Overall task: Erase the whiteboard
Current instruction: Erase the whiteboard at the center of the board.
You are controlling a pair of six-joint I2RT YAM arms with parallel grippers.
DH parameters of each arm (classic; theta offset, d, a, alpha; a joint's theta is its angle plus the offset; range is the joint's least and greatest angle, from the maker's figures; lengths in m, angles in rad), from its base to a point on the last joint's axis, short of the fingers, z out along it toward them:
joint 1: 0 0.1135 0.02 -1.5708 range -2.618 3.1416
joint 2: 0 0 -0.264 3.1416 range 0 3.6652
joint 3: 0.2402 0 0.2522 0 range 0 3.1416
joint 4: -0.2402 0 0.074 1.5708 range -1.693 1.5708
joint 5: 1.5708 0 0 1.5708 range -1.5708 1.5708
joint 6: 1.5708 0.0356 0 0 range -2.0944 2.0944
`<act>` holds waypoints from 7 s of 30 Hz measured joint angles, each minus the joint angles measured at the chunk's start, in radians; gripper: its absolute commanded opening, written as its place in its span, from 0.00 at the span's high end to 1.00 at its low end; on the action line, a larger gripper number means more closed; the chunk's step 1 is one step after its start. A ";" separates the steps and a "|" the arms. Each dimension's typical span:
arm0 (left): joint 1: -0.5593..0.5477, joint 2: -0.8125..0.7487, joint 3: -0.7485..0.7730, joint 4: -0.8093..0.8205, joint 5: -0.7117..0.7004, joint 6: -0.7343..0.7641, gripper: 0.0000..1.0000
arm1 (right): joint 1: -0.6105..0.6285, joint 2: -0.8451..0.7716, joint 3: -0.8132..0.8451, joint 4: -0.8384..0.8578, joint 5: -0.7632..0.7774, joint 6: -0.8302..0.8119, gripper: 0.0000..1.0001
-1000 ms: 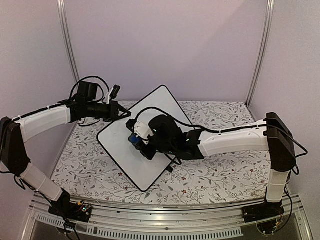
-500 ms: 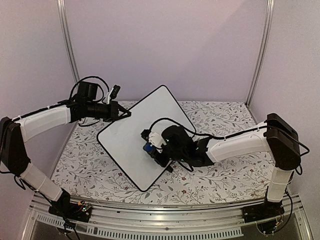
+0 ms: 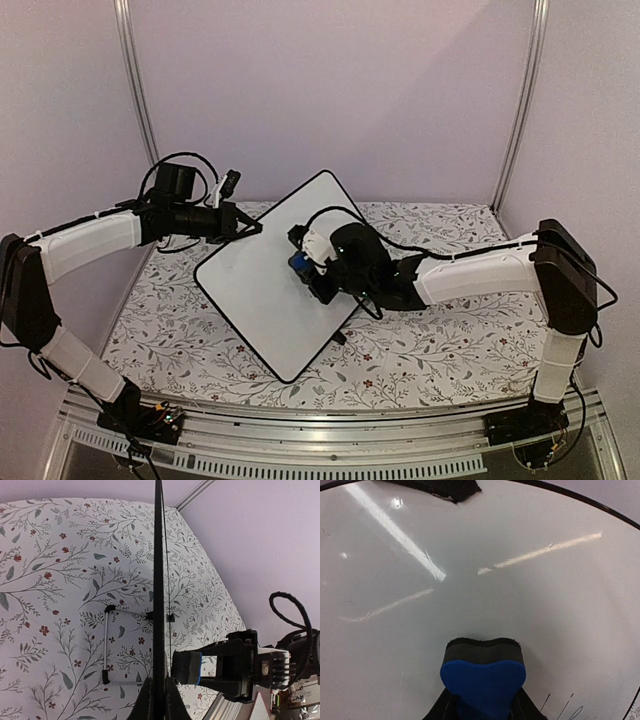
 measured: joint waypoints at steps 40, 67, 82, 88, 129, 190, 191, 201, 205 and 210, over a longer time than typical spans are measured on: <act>0.002 0.000 0.000 -0.003 -0.005 -0.012 1.00 | 0.023 0.030 0.008 0.063 -0.003 0.035 0.70; 0.002 0.000 0.000 -0.001 0.000 -0.012 1.00 | 0.034 0.021 -0.009 0.082 0.037 0.044 0.70; 0.002 0.000 -0.002 0.000 -0.001 -0.014 1.00 | 0.004 -0.021 -0.221 0.202 0.034 0.087 0.70; 0.002 0.000 -0.002 0.000 -0.001 -0.014 1.00 | -0.005 -0.021 -0.196 0.186 0.032 0.072 0.69; 0.003 0.001 -0.002 0.000 0.000 -0.014 1.00 | -0.013 0.005 -0.111 0.203 -0.005 0.090 0.69; 0.003 0.001 -0.002 0.000 0.000 -0.018 1.00 | -0.084 0.027 -0.082 0.230 -0.042 0.082 0.69; 0.003 0.001 -0.002 -0.001 0.000 -0.018 1.00 | -0.084 0.026 -0.091 0.240 -0.043 0.087 0.69; 0.003 0.001 -0.002 0.000 0.000 -0.018 1.00 | -0.085 -0.008 -0.219 0.267 -0.048 0.132 0.69; 0.003 0.001 -0.002 0.000 0.000 -0.018 1.00 | -0.085 -0.011 -0.225 0.267 -0.049 0.139 0.69; 0.003 0.001 -0.002 0.000 0.001 -0.018 1.00 | -0.085 -0.011 -0.216 0.256 -0.048 0.138 0.69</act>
